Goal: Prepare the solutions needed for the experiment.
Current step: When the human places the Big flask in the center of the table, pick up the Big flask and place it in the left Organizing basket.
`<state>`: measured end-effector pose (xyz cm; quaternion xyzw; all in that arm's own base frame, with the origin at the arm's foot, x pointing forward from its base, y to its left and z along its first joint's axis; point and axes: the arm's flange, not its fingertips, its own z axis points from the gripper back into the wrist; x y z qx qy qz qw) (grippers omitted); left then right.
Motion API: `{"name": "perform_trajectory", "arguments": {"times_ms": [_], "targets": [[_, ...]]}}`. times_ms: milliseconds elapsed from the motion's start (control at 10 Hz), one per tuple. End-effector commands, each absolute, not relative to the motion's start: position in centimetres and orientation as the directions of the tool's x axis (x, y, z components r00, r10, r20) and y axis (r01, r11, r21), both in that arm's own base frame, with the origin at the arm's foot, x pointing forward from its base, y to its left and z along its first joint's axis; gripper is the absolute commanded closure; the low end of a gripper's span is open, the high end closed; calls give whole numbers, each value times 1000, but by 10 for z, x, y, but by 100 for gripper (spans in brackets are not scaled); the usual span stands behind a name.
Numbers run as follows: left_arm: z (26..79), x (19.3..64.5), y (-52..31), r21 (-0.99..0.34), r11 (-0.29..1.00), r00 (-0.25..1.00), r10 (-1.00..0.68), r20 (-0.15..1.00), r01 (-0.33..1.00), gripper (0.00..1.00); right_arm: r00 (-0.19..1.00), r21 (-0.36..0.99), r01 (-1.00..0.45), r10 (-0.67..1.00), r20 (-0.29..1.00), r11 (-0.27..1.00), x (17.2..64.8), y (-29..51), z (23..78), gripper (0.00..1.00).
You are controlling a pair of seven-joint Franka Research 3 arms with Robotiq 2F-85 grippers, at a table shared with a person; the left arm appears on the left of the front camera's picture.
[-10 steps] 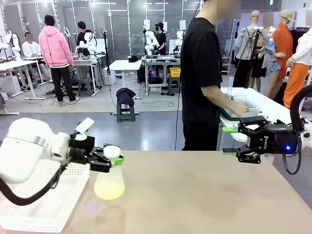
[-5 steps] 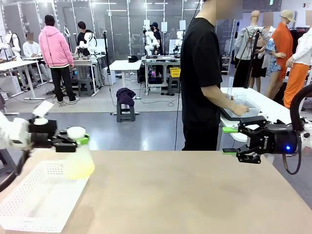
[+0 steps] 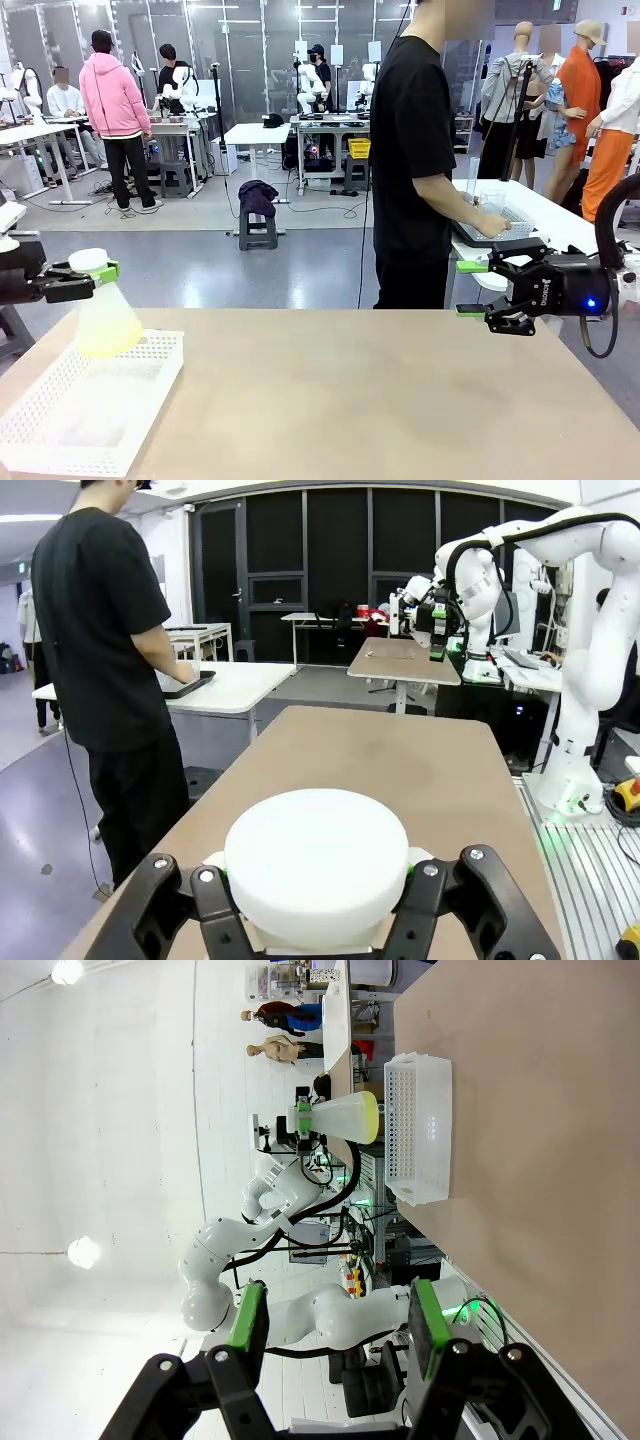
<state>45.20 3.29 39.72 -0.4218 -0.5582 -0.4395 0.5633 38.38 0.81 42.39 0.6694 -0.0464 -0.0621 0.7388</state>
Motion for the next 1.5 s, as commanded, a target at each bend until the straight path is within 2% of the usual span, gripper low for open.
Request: {"name": "perform_trajectory", "arguments": {"times_ms": [0,600,1300,1400], "targets": [[389,446,35,-13,254,10,14,1000,967,100,988,996,26,-153,-12,90,383,8,425,28],[327,435,33,-29,292,45,-48,998,956,100,988,996,26,-153,-12,90,383,8,425,28],[292,436,28,26,318,-4,-69,998,948,100,988,996,26,-153,-12,90,383,8,425,28],[291,436,30,62,314,-44,-65,997,947,100,988,996,26,-153,-12,90,383,8,425,28]]}}
